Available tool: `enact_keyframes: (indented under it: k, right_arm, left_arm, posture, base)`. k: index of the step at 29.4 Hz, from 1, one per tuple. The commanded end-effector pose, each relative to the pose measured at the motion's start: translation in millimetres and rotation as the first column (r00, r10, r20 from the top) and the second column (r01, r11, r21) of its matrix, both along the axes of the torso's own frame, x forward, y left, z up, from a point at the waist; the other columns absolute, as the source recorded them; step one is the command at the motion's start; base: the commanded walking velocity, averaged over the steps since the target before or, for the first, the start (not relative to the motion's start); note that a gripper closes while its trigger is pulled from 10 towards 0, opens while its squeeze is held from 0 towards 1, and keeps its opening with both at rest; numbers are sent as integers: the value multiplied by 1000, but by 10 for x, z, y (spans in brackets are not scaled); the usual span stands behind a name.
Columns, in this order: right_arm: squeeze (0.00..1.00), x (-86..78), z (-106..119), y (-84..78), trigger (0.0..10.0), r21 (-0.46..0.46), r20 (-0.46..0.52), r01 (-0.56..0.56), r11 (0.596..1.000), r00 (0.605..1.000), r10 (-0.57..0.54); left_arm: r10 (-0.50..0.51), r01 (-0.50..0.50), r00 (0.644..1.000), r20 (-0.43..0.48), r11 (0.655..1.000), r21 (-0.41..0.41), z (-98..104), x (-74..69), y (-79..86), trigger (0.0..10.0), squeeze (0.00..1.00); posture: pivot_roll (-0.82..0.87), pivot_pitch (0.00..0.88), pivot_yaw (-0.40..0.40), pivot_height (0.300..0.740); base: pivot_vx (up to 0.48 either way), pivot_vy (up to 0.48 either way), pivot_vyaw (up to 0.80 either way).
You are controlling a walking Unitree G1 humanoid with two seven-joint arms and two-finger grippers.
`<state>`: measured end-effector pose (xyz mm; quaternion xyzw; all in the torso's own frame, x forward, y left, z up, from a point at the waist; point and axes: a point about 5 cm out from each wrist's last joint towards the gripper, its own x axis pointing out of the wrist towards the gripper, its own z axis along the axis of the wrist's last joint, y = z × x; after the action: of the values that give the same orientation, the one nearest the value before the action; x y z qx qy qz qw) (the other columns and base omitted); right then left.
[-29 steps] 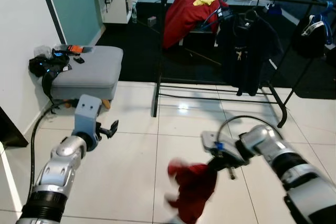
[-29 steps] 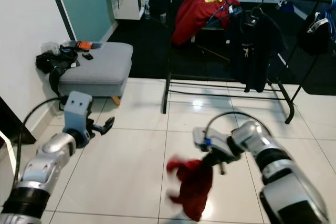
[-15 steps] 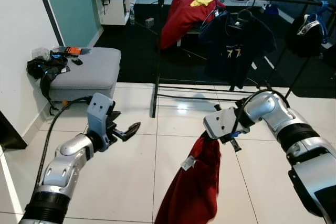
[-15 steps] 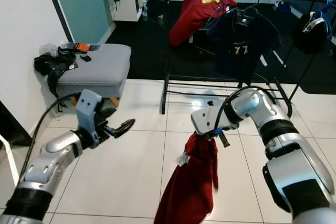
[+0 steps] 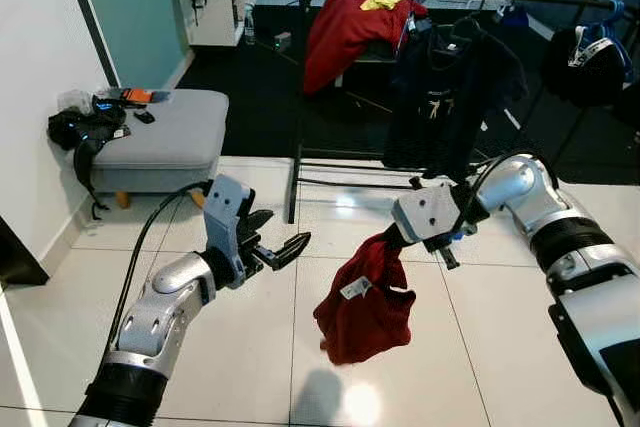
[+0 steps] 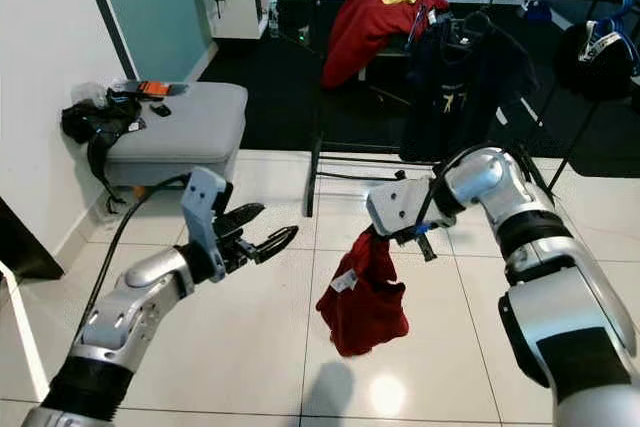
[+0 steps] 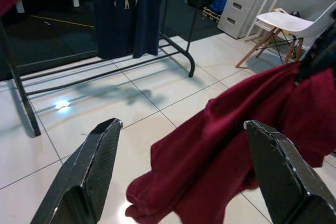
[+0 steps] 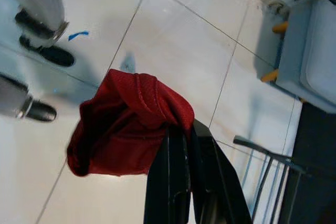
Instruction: Hang hanger
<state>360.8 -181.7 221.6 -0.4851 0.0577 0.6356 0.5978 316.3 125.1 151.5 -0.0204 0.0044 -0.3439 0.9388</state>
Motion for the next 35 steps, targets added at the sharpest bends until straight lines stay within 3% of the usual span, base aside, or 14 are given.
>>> enact_keyframes:
  k: [1,2,8,10,12,13,19,20,25,30,35]
  right_arm:
    - [0,35,66,8,10000,46,8,33,998,999,-33]
    - [0,40,69,7,10000,55,5,41,998,999,-42]
    - [0,50,88,10,10000,70,2,49,996,999,-50]
    - [0,61,102,22,10000,83,-4,58,995,998,-58]
    - [0,67,103,29,10000,89,-9,65,994,998,-64]
    - [0,79,89,40,10000,92,-17,83,992,996,-82]
    - [0,89,72,52,10000,98,-23,99,990,995,-97]
    - [0,96,77,71,10000,112,-28,102,988,995,-99]
    - [0,102,98,103,10000,137,-38,98,986,995,-93]
    - [0,88,88,124,10000,146,-56,77,986,996,-70]
    - [0,80,81,121,10000,152,-68,72,986,996,-63]
  left_arm:
    - [-9,10,1000,-24,1000,5,-71,-22,-62,10000,1000]
    - [-13,13,1000,-28,1000,-1,-79,-23,-76,10000,0]
    - [-66,64,998,-25,996,-57,-61,-53,-144,10000,0]
    - [-152,150,988,-25,986,-74,-60,-118,-237,10000,0]
    - [-184,182,983,-28,982,-59,-78,-146,-276,10000,0]
    - [-234,234,972,-40,972,14,-151,-195,-346,10000,0]
    - [-276,281,959,-63,956,85,-246,-240,-397,10000,0]
    - [-286,296,954,-93,947,126,-331,-261,-400,10000,0]
    - [-267,284,955,-128,948,145,-428,-267,-396,10000,0]
    - [-168,179,981,-101,978,111,-448,-190,-369,10000,0]
    - [-126,134,989,-82,987,94,-442,-161,-349,10000,0]
  posture:
    - [44,76,-45,740]
    - [44,76,-45,740]
    - [43,77,-47,740]
    - [41,80,-51,740]
    - [41,80,-51,740]
    - [44,84,-55,740]
    - [45,87,-60,740]
    - [45,93,-61,740]
    - [45,98,-63,740]
    - [42,102,-64,740]
    - [39,104,-63,740]
  base:
    - [0,0,0]
    - [0,0,0]
    - [0,0,0]
    - [0,0,0]
    - [0,0,0]
    - [0,0,0]
    - [0,0,0]
    - [0,0,0]
    - [0,0,0]
    - [0,0,0]
    - [0,0,0]
